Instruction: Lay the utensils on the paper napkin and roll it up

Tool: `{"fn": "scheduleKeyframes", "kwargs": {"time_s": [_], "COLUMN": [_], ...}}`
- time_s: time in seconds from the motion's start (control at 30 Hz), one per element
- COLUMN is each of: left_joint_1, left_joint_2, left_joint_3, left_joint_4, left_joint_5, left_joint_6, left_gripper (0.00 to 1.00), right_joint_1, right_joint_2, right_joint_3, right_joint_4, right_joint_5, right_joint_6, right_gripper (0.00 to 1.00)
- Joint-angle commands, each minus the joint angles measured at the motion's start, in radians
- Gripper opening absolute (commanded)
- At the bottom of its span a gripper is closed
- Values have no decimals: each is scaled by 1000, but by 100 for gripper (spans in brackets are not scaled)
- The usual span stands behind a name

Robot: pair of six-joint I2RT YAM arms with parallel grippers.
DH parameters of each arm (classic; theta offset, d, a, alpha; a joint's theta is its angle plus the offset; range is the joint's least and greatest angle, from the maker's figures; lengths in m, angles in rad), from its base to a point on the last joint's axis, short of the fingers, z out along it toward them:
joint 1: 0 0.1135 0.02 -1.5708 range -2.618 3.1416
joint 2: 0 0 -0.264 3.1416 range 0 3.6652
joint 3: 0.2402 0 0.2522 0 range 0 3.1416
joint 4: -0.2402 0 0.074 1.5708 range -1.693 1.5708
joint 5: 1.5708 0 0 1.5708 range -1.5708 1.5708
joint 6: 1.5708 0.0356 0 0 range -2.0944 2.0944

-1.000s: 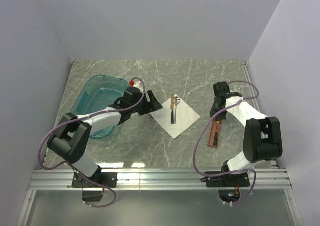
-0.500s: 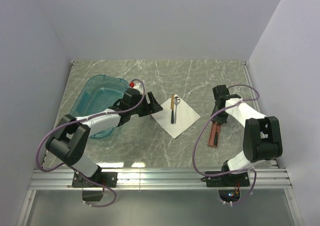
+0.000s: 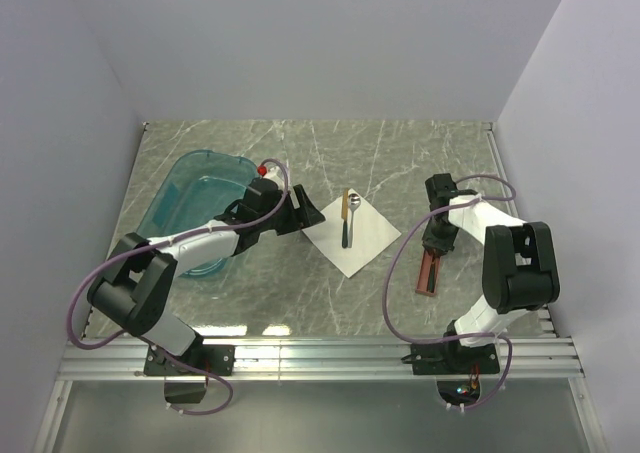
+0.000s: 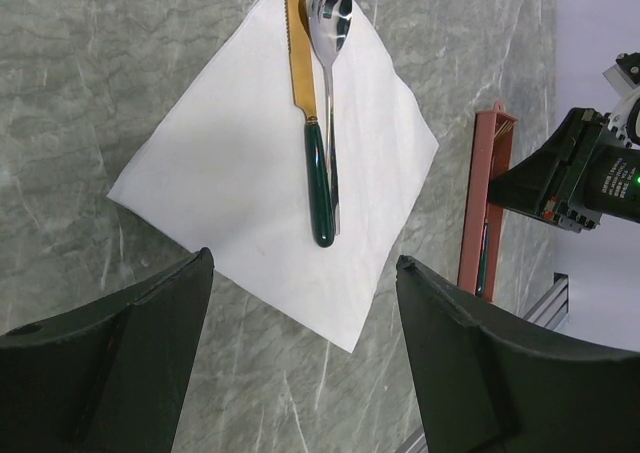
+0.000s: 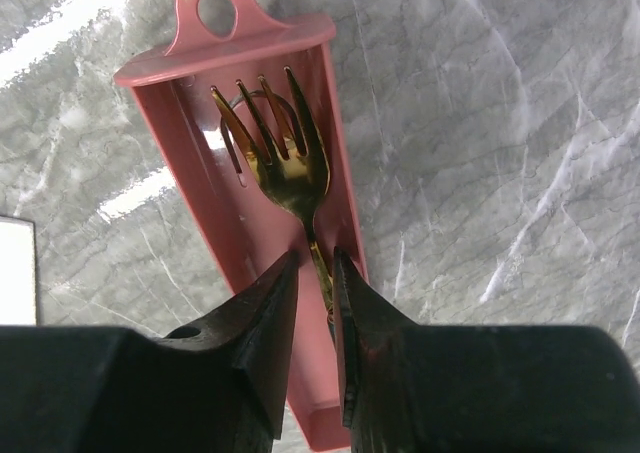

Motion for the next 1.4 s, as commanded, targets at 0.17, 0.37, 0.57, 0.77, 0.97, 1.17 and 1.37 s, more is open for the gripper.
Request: {"fn": "scheduleKeyframes", "kwargs": {"time_s": [0.17, 0.37, 0.57, 0.77, 0.97, 1.17, 1.37], "left_joint_1": [-6, -5, -5, -5, -6, -8, -8], "left_joint_2": [-33, -33, -35, -36, -33, -51, -73], "left_joint_3": [-3, 5, 8, 11, 0, -21, -43], "left_joint_4": [39, 33, 30, 36, 49, 58, 76], "left_joint_5": [1, -3, -6, -1, 10, 16, 22], "left_joint_6": [-6, -3, -6, -12, -14, -11, -15], "left_gripper": [80, 80, 80, 80, 80, 80, 80], "right_joint_1": [-10, -15, -15, -13, -13, -15, -13], "right_joint_2": [39, 24, -31, -82, -91, -134, -165], "right_joint_3": [-30, -27, 21, 45, 3, -65, -122], "right_joint_4": [26, 49, 32, -11, -6, -2, 30], "right_joint_5": [-12, -20, 11, 5, -20, -43, -80], "right_joint_6": [0, -37, -63, -45, -21, 19, 32], "right_gripper": [27, 3, 0, 0, 23, 26, 27]}}
